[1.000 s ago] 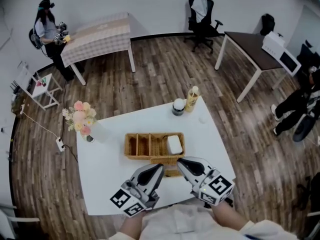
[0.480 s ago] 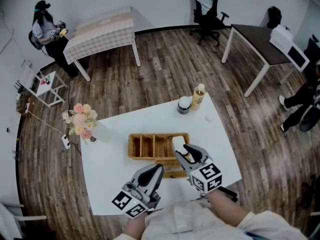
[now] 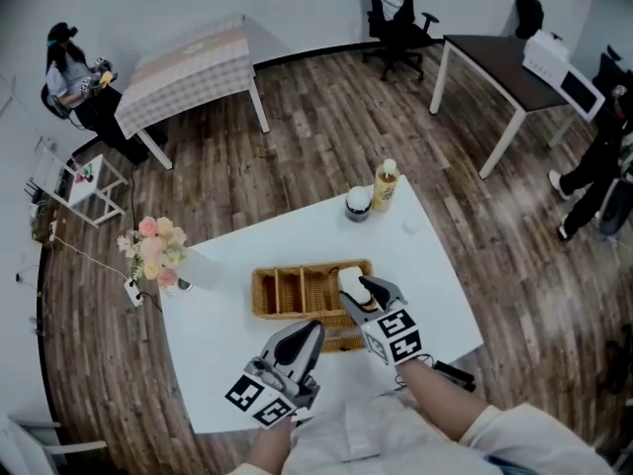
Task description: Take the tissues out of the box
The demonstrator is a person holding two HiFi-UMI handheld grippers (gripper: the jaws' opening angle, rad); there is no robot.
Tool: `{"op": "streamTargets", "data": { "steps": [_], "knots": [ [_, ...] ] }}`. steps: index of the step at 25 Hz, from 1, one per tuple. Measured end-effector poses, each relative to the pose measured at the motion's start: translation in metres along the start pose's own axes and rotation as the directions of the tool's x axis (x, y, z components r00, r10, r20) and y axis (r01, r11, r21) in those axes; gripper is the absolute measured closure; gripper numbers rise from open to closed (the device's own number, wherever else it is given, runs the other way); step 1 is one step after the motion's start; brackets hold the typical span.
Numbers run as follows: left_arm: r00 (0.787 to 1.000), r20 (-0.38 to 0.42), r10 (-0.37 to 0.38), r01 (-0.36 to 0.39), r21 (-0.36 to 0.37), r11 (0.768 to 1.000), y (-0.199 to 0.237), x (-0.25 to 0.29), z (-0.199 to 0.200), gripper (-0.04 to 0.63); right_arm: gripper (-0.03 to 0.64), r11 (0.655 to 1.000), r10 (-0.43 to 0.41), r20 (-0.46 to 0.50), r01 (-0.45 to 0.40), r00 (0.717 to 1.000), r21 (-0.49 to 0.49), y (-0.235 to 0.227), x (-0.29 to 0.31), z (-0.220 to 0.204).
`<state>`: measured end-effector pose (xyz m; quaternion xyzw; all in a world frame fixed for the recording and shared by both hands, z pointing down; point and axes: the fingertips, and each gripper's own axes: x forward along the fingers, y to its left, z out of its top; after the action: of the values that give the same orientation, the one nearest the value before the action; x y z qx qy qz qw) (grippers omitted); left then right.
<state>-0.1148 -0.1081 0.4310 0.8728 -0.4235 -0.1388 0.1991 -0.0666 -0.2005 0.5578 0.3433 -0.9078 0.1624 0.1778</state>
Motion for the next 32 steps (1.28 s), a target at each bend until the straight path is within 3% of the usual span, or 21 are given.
{"op": "streamTargets", "data": {
  "steps": [11, 20, 32],
  "knots": [
    [1.000, -0.029, -0.003, 0.003, 0.002, 1.000, 0.006, 0.009, -0.007, 0.594, 0.373, 0.998, -0.062, -0.057, 0.062, 0.996, 0.004, -0.015, 0.013, -0.015],
    [0.999, -0.043, 0.000, 0.000, -0.005, 1.000, 0.005, 0.007, -0.013, 0.595, 0.337, 0.991, -0.124, -0.170, 0.131, 0.978, 0.029, -0.022, 0.026, -0.037],
    [0.998, -0.054, 0.015, -0.016, -0.012, 1.000, 0.009, 0.005, -0.017, 0.594, 0.331, 0.985, -0.135, -0.252, 0.158, 0.958, 0.075, -0.028, 0.040, -0.058]
  ]
}}
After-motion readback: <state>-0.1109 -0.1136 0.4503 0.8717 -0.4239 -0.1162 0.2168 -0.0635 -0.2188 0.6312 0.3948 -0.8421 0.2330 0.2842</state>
